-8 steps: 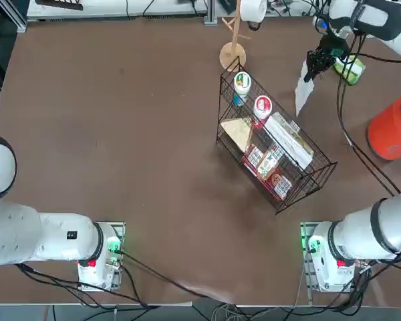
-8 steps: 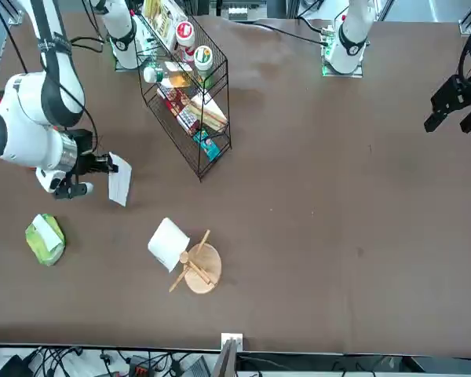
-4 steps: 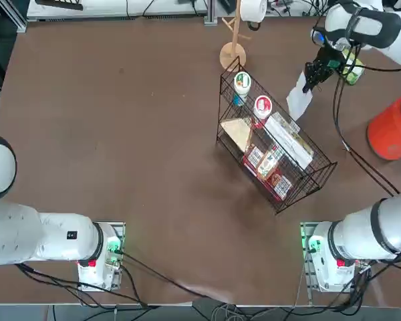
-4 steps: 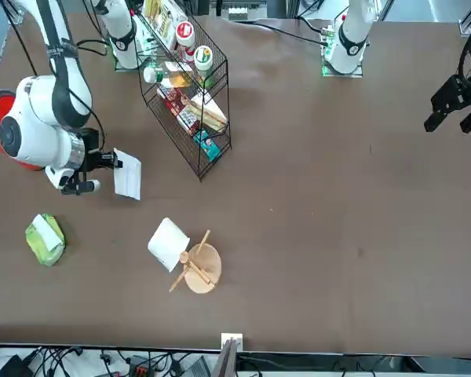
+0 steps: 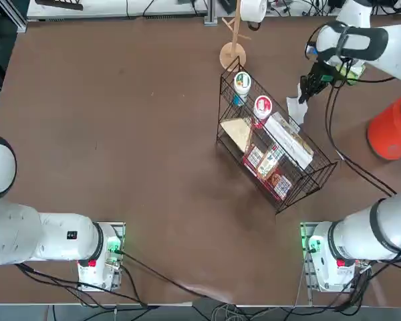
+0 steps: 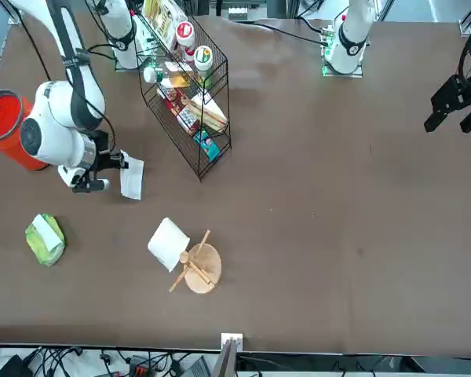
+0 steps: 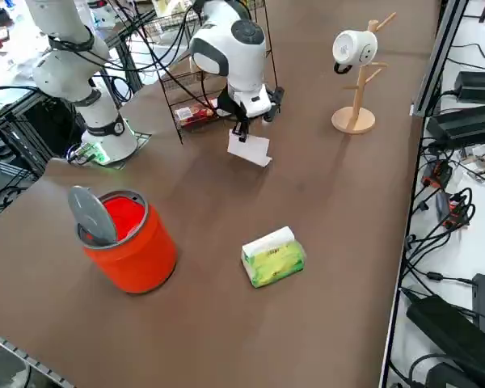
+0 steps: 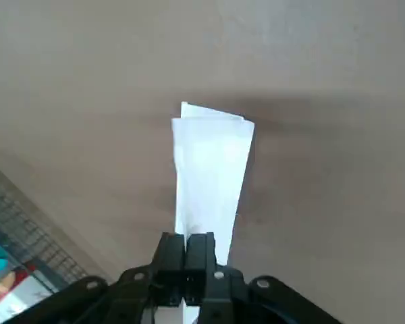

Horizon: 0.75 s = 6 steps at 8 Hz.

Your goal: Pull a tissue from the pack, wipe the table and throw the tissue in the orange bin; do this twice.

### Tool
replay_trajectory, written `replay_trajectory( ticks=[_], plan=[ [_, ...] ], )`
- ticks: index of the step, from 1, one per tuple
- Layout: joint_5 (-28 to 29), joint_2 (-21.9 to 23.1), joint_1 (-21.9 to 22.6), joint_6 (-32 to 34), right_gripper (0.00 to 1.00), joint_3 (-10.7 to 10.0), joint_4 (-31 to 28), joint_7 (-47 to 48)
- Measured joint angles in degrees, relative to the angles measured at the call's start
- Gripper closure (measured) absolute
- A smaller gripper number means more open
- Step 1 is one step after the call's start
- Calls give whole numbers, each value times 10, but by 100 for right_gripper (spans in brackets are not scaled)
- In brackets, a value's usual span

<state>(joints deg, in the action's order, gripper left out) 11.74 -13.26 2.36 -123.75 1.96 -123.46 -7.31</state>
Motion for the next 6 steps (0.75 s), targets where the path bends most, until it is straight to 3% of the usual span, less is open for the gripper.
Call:
replay_trajectory(
  ticks=[6],
  plan=[
    [-22,-35,7,-68,98,0,-36,0]
  ],
)
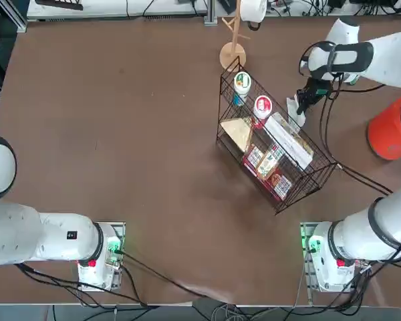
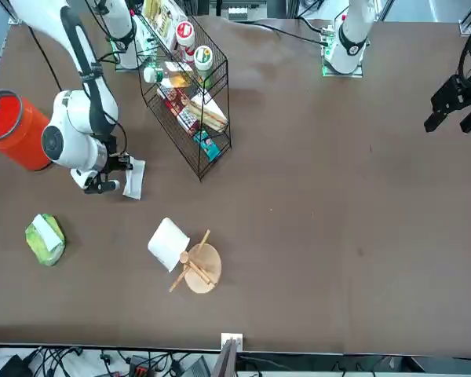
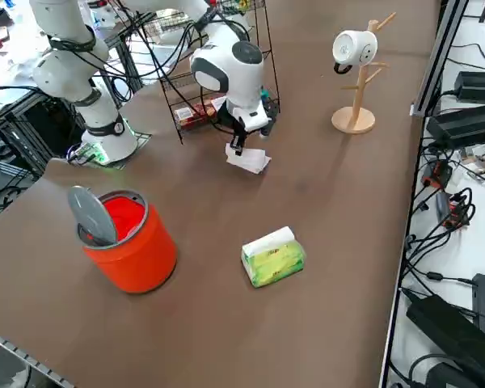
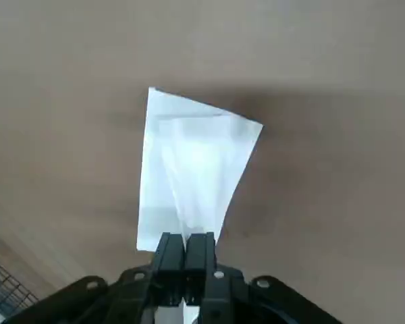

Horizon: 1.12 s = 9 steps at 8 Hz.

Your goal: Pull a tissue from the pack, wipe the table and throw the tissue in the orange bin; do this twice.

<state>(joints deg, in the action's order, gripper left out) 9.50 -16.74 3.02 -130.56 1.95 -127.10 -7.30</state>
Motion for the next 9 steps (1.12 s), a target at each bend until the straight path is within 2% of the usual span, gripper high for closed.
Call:
replay_trajectory(
  ticks=[9],
  plan=[
    [-29,-36,4,-48,98,-2,-21,1]
  ],
)
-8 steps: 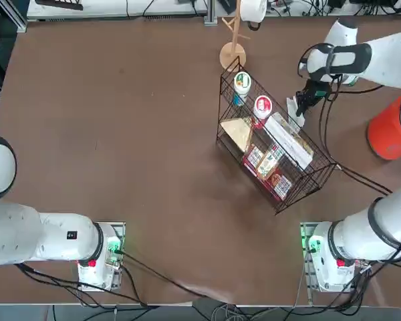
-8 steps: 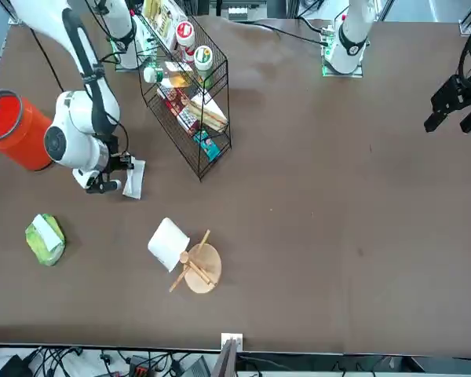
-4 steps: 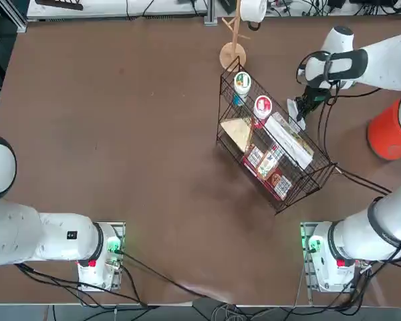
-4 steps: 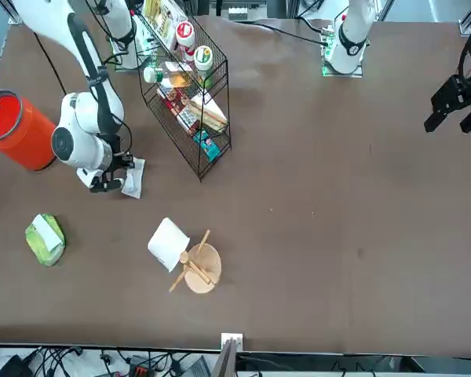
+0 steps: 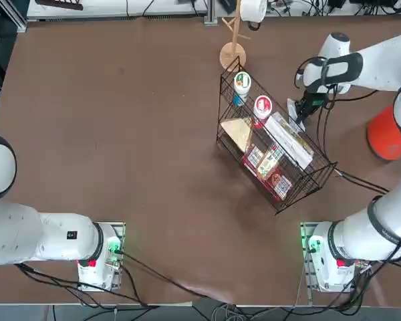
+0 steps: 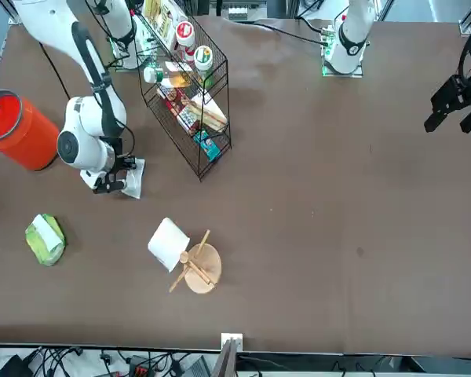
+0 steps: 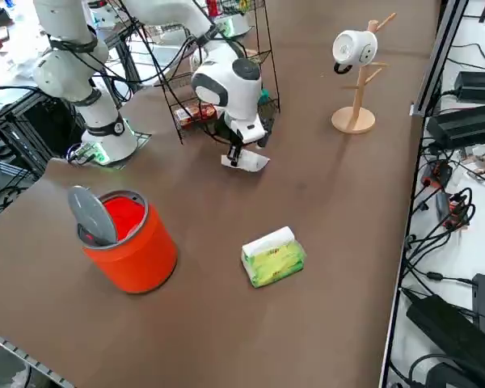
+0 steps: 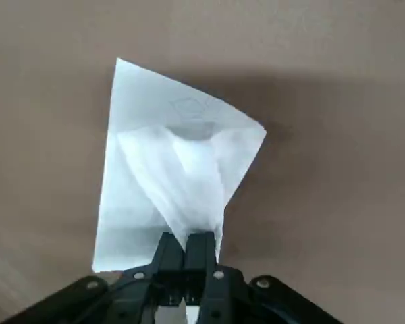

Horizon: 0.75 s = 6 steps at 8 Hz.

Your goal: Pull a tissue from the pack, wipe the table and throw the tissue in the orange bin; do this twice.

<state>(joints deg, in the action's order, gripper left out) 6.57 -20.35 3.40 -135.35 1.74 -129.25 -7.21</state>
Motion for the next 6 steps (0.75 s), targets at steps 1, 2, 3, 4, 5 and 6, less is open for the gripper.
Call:
replay_trajectory(
  ticks=[1,2,3,4,5,6],
  plan=[
    [-5,0,0,0,98,0,0,0],
    [-13,0,1,0,98,0,0,0],
    [-23,0,1,0,98,0,0,0],
    [-36,0,1,0,98,0,0,1],
    [-51,0,1,0,98,-2,0,2],
    [-67,0,1,4,98,-7,0,2]
  ],
)
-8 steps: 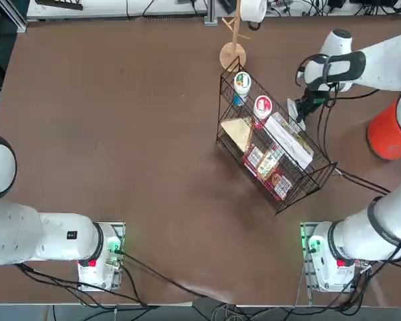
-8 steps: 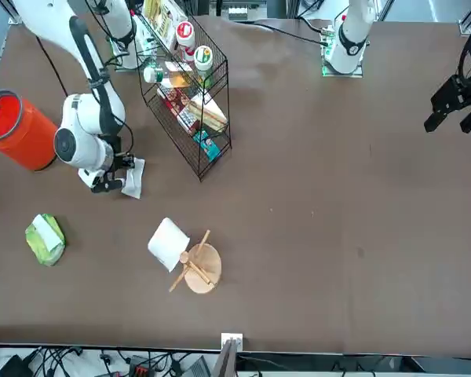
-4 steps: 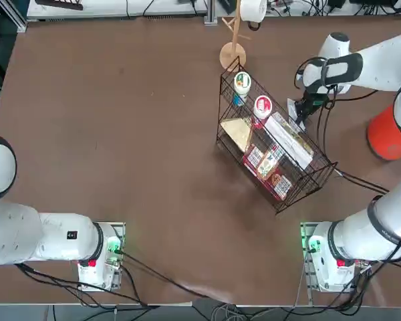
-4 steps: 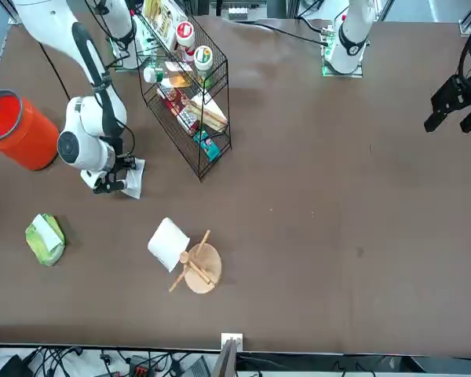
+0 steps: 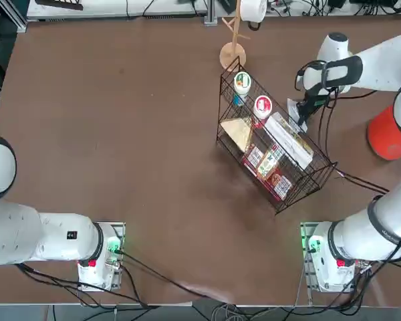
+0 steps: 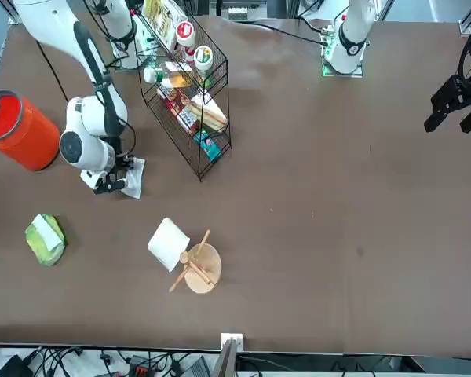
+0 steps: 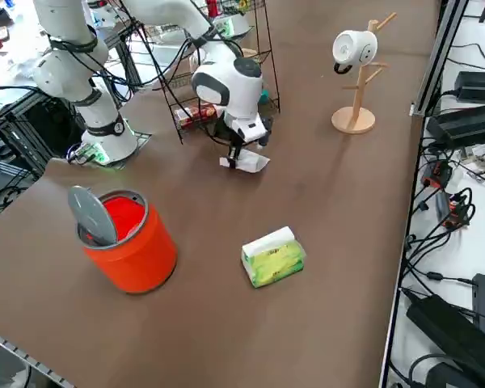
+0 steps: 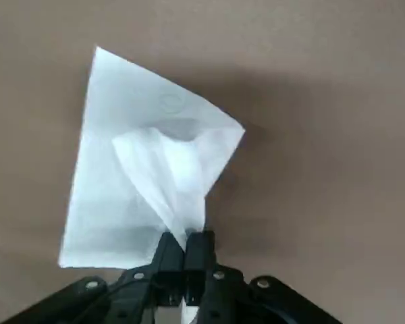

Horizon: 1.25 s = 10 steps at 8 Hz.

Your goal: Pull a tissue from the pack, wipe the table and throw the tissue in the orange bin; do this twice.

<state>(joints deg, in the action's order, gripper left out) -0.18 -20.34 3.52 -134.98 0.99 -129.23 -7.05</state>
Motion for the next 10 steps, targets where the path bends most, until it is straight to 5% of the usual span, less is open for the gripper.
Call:
replay_trajectory(
  ticks=[5,10],
  plan=[
    [-86,6,-2,50,98,-37,0,0],
    [-113,45,-2,117,98,-47,2,0]
  ],
)
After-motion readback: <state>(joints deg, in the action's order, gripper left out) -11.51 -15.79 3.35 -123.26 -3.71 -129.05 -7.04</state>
